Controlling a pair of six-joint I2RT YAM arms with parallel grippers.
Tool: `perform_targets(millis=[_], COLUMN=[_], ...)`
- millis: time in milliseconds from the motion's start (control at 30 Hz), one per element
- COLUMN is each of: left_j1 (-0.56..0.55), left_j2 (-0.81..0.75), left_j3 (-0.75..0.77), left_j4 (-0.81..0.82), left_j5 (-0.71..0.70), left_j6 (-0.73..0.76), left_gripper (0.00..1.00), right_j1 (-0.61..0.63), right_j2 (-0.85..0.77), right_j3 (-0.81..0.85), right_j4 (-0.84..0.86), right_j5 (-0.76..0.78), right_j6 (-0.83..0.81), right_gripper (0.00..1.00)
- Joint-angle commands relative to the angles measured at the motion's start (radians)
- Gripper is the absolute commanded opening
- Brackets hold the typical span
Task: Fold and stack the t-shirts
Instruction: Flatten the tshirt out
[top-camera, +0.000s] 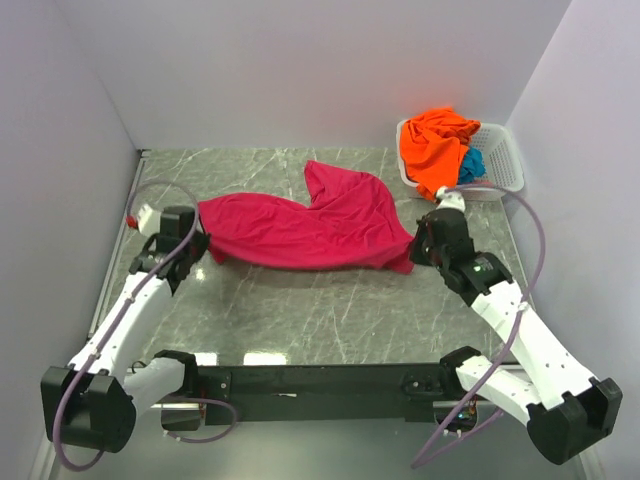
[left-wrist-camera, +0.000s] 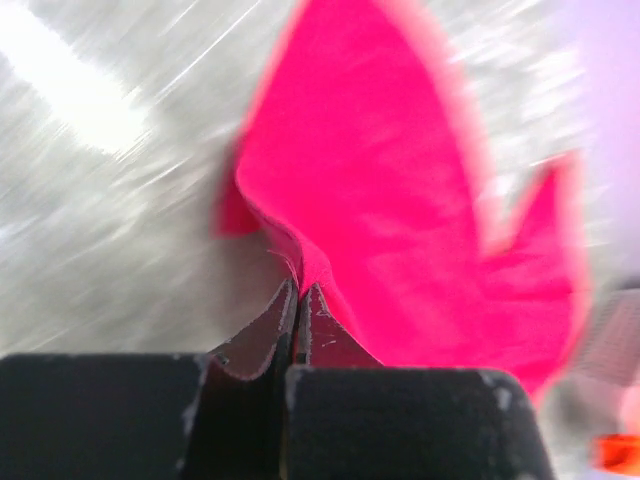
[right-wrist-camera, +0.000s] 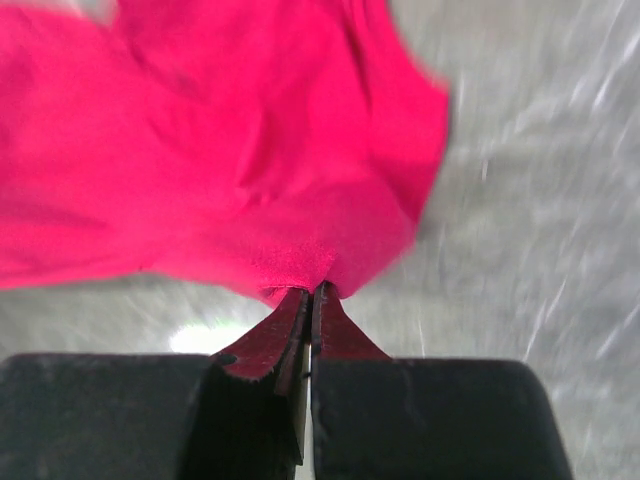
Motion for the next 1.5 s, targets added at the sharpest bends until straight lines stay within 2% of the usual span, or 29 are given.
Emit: perform_targets(millis=[0, 133, 267, 667, 800, 867, 1000, 1133, 1267, 1400, 1467], left_j1=[-0.014, -0.019, -0.026, -0.034, -0.034, -0.034, -0.034, -0.034, -0.034, -0.032, -0.029], left_j2=[-0.012, -0.013, -0.028, -0.163, -0.208, -0.216, -0.219, -0.190, -0.108, 0.048, 0.114], left_j3=[0.136, 0.251, 0.410, 0.707, 0.774, 0.817, 0.862, 0.859, 0.841, 0.772, 0.747], left_j4=[0.016, 0.045, 0.057, 0.140, 0.178, 0.186, 0.203, 0.223, 0.218, 0.224, 0.230], left_j5=[-0.121, -0.176, -0.205, -0.202, -0.139, -0.116, -0.063, -0.078, -0.121, -0.202, -0.234], left_j6=[0.027, 0.059, 0.122, 0.299, 0.363, 0.383, 0.412, 0.421, 0.418, 0.414, 0.409], left_gripper=[0.01, 0.01, 0.01, 0.01, 0.01, 0.01, 0.01, 0.01, 0.01, 0.01, 0.01], right_j1=[-0.005, -0.008, -0.014, -0.012, -0.012, -0.012, -0.012, -0.014, -0.014, -0.021, -0.060], right_j2=[-0.014, 0.020, 0.052, 0.029, -0.021, -0.037, -0.049, -0.006, 0.107, 0.227, 0.320], right_j3=[0.123, 0.275, 0.502, 0.965, 1.038, 1.076, 1.127, 1.163, 1.161, 1.079, 1.030], right_j4=[0.076, 0.082, 0.060, -0.058, -0.082, -0.101, -0.115, -0.124, -0.128, -0.095, -0.075], right_j5=[0.112, 0.175, 0.238, 0.085, -0.031, -0.152, -0.254, -0.201, -0.106, 0.012, 0.005], right_j6=[-0.027, -0.068, -0.139, -0.328, -0.371, -0.392, -0.421, -0.464, -0.483, -0.499, -0.504], right_gripper=[0.00, 0.00, 0.00, 0.00, 0.00, 0.00, 0.00, 0.00, 0.00, 0.00, 0.00])
